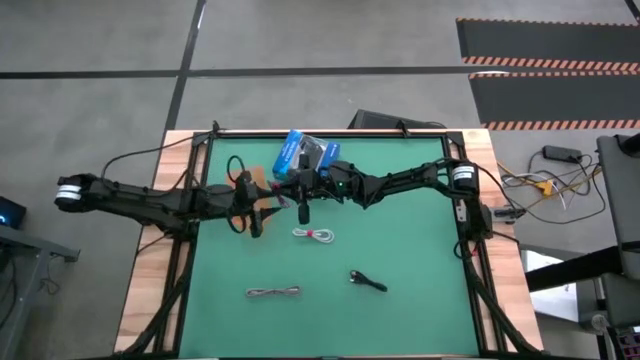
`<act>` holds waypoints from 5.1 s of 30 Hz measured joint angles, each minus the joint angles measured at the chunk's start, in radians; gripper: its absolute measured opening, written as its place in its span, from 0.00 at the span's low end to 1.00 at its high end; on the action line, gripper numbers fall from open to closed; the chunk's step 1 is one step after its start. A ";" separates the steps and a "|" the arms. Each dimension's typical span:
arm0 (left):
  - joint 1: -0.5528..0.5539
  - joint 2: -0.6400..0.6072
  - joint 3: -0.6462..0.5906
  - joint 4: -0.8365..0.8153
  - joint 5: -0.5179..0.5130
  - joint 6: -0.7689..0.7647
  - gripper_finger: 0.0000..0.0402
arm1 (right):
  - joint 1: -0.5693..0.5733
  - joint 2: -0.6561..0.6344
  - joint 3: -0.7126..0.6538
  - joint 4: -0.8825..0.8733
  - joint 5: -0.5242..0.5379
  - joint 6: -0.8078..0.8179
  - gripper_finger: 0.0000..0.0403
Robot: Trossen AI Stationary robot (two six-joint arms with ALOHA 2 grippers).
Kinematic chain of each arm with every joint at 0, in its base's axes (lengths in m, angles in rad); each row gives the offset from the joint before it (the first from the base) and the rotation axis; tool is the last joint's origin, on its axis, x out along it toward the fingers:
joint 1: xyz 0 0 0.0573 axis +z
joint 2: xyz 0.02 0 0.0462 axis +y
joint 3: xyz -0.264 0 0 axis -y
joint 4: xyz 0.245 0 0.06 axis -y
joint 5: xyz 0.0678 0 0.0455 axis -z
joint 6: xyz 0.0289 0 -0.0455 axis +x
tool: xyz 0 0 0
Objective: Pick and place USB-C Cables
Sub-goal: Put the red and black charger cable into the orange bin
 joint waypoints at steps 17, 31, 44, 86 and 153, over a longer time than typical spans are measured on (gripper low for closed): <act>0.001 -0.047 0.000 0.084 0.036 -0.050 0.48 | 0.006 0.000 0.000 0.029 -0.047 -0.004 0.03; 0.001 0.031 0.001 0.096 -0.037 -0.052 0.13 | 0.006 0.000 0.000 0.025 -0.046 0.009 0.03; 0.001 0.031 0.001 0.092 -0.037 -0.101 0.03 | 0.003 -0.015 0.000 -0.041 -0.046 0.078 0.30; 0.191 0.448 0.772 -1.435 0.132 -0.838 0.02 | 0.132 -0.905 -0.522 -0.923 -0.014 0.076 0.33; 0.698 0.773 0.750 -1.342 0.461 -0.752 0.05 | 0.156 -1.110 -0.668 -1.055 -0.015 0.045 0.29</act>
